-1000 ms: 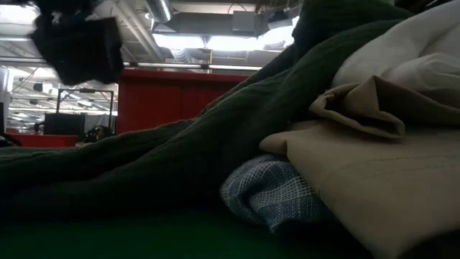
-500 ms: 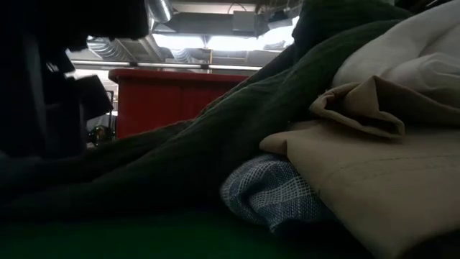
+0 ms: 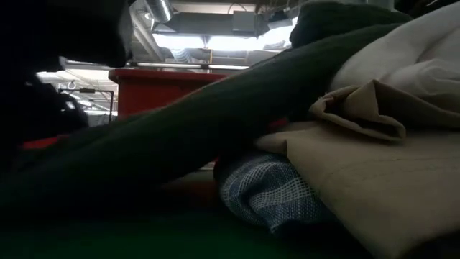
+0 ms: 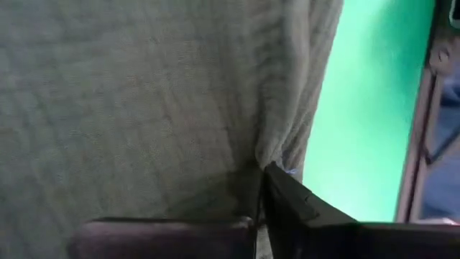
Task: Fold Laundry from Bin
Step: Fold the green shirt
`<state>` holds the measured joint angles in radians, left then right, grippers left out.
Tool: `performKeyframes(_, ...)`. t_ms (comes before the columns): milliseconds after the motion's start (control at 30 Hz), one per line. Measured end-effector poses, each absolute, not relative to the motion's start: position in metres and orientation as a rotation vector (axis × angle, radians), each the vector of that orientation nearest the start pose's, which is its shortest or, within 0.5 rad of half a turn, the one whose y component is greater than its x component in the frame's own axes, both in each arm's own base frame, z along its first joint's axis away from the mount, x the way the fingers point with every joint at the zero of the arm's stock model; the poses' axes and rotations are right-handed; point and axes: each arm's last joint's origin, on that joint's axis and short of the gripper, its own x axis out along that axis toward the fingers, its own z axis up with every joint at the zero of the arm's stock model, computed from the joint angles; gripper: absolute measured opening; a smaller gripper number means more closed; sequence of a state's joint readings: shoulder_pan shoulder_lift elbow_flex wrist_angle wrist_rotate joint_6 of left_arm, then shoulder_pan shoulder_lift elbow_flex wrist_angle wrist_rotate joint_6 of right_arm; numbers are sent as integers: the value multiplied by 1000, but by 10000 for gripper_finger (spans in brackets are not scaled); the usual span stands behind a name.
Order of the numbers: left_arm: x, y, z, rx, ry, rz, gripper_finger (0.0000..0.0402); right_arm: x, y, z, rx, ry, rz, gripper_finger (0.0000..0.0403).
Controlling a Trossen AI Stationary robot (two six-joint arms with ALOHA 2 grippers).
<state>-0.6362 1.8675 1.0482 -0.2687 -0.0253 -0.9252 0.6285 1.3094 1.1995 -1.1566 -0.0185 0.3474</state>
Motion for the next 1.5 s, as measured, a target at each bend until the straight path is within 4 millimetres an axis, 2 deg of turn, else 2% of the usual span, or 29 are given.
performKeyframes(333, 272, -219, 132, -505, 1346, -146, 2, 179, 135, 298, -7, 1412, 337, 7)
performKeyframes(467, 272, -219, 131, -516, 1364, -161, 2, 178, 137, 298, 86, 1461, 409, 7)
performKeyframes(767, 274, -221, 131, -576, 1347, -153, 4, 179, 139, 299, 161, 1465, 380, 10)
performKeyframes(867, 275, -222, 132, -633, 1342, -133, 22, 179, 139, 299, 165, 1472, 383, 19)
performKeyframes(967, 274, -224, 132, -652, 1347, -127, 57, 178, 139, 299, 170, 1480, 377, 36)
performKeyframes(1100, 273, -227, 133, -654, 1349, -144, 107, 178, 139, 299, 184, 1489, 363, 74)
performKeyframes(1200, 274, -226, 133, -681, 1369, -164, 130, 178, 139, 299, 207, 1494, 341, 105)
performKeyframes(1333, 277, -224, 140, -731, 1357, -177, 136, 178, 139, 299, 212, 1494, 351, 125)
performKeyframes(1500, 275, -224, 166, -746, 1262, -231, 128, 178, 139, 300, 208, 1491, 370, 121)
